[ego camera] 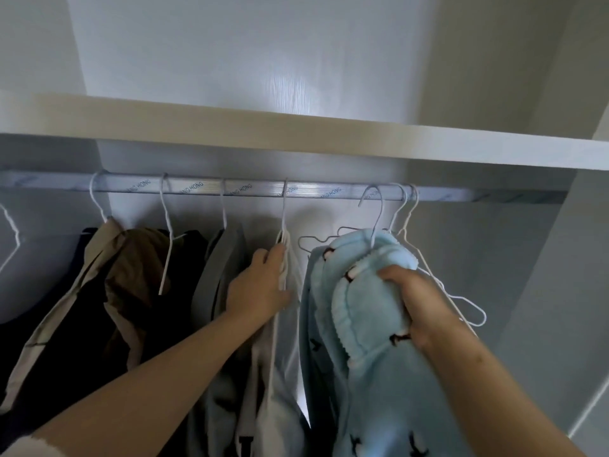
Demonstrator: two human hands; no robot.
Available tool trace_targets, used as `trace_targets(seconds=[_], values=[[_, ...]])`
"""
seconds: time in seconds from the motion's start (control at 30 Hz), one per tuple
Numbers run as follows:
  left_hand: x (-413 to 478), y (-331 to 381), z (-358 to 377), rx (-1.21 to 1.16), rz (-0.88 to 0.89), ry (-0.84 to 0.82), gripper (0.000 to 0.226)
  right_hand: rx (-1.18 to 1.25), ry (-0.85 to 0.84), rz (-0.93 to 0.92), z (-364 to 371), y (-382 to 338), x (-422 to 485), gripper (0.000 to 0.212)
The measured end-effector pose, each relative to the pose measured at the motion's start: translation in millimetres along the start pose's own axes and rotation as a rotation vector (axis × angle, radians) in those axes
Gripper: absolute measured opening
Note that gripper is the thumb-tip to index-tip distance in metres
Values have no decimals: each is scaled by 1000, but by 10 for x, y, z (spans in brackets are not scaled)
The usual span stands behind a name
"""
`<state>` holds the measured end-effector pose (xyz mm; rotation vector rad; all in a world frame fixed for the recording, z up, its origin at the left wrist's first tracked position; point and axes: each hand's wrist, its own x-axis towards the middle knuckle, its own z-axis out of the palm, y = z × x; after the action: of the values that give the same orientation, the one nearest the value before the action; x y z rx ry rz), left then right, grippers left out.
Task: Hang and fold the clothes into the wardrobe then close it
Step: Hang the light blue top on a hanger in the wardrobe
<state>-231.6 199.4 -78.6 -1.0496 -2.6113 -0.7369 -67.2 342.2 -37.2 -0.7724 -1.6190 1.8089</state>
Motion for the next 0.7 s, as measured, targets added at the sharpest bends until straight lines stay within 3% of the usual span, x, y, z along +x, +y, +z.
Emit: trace_targets(seconds=[0.13,0.2,0.43,0.57,0.7], values=[[107,46,46,-524,-151,-161,68,21,32,-89,125,-197,95,6],[108,-1,31,-665,-231,-210,68,56,37,-123,199,-291,154,6],[40,-65,47,-836,-309,-250,47,-44,-83,-166,540,-156,537,22],[7,41,154,-900,-335,-168,46,-30,-155,-34,670,120,705,25],[-68,116,234,-724,-274,19,50,-342,4,-129,752,303,795,26]])
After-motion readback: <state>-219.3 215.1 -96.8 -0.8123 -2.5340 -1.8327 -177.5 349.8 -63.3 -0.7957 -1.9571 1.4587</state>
